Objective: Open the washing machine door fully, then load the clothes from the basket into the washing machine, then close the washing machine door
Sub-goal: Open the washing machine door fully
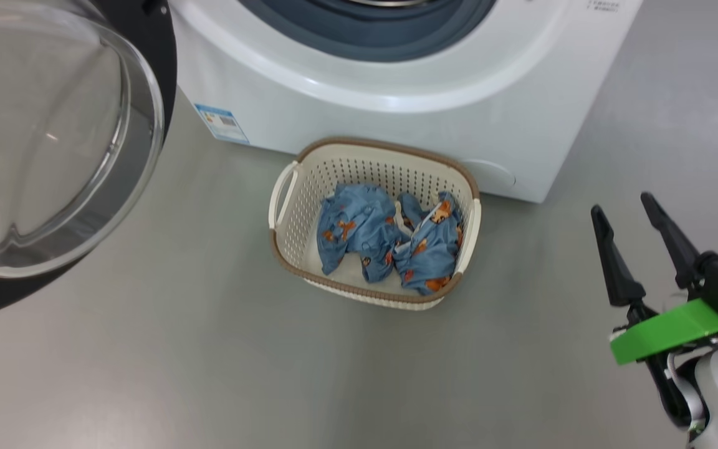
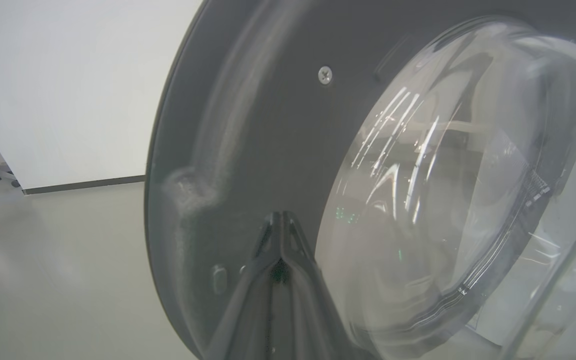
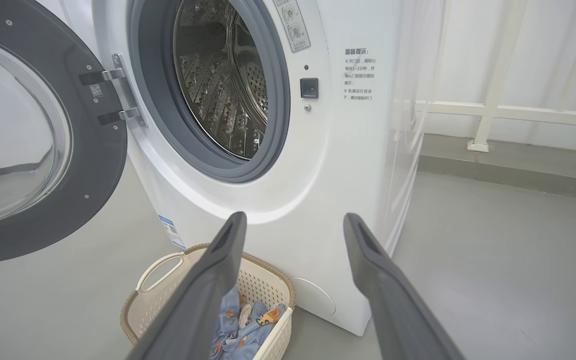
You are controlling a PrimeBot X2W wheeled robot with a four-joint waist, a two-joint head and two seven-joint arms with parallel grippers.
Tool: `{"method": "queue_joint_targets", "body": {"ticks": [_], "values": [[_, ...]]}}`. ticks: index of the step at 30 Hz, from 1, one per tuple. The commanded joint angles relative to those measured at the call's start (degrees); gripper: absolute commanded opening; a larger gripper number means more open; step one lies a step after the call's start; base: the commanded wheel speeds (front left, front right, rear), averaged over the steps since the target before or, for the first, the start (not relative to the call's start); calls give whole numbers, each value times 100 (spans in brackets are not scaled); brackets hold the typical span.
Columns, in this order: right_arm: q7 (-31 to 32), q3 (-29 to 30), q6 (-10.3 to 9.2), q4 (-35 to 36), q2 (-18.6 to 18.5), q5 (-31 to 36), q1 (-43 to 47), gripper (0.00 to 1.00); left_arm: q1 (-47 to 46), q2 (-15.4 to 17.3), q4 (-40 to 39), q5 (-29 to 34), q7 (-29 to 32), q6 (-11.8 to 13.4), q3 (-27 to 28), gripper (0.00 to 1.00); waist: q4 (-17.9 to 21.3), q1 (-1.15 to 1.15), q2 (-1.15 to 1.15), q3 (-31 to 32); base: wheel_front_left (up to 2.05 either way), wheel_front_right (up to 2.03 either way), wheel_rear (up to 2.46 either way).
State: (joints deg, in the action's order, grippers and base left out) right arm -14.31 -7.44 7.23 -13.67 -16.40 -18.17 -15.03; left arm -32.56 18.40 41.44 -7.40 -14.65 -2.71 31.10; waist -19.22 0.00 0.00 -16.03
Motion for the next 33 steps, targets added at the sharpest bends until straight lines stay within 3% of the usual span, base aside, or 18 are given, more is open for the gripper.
{"method": "queue_joint_targets", "body": {"ticks": [1, 2, 4, 6, 7, 8, 15, 25, 33], "values": [[-69, -131, 25, 91, -18, -49, 147, 100, 160, 296, -216, 51, -35, -48, 154, 0, 18, 0, 0, 219, 0, 0, 0], [-69, -139, 25, 85, -6, -54, 177, 100, 233, 268, -260, 63, -35, -86, 161, 5, 22, 0, 0, 278, 0, 0, 0], [-69, -153, 25, 72, 9, -65, 236, 100, 363, 202, -341, 56, -35, -180, 176, 31, 24, 0, 0, 393, 0, 0, 0], [-69, -152, 25, 75, 19, -75, 290, 100, 485, 146, -389, 43, -35, -274, 168, 49, 26, 0, 0, 492, 0, 0, 0], [-69, -151, 25, 77, 24, -79, 314, 100, 545, 126, -409, 39, -35, -319, 149, 79, 30, 0, 0, 533, 0, 0, 0], [-69, -154, 25, 77, 28, -82, 332, 100, 601, 113, -439, 40, -35, -353, 130, 100, 37, 0, 0, 570, 0, 0, 0], [-69, -128, 25, 71, 78, -109, 498, 100, 1030, -73, -740, -92, -35, -469, -122, 100, 79, 0, 0, 856, 0, 0, 0], [-69, -21, 25, 92, 169, -119, 698, 100, 1872, -126, -1584, -644, -35, -477, -1038, 100, 281, 0, 0, 1126, 0, 0, 0], [-69, 53, 25, 116, 222, -107, 817, 100, 2324, -323, -2172, -662, -35, -477, -1520, 100, 557, 0, 0, 1164, 0, 0, 0]]}}
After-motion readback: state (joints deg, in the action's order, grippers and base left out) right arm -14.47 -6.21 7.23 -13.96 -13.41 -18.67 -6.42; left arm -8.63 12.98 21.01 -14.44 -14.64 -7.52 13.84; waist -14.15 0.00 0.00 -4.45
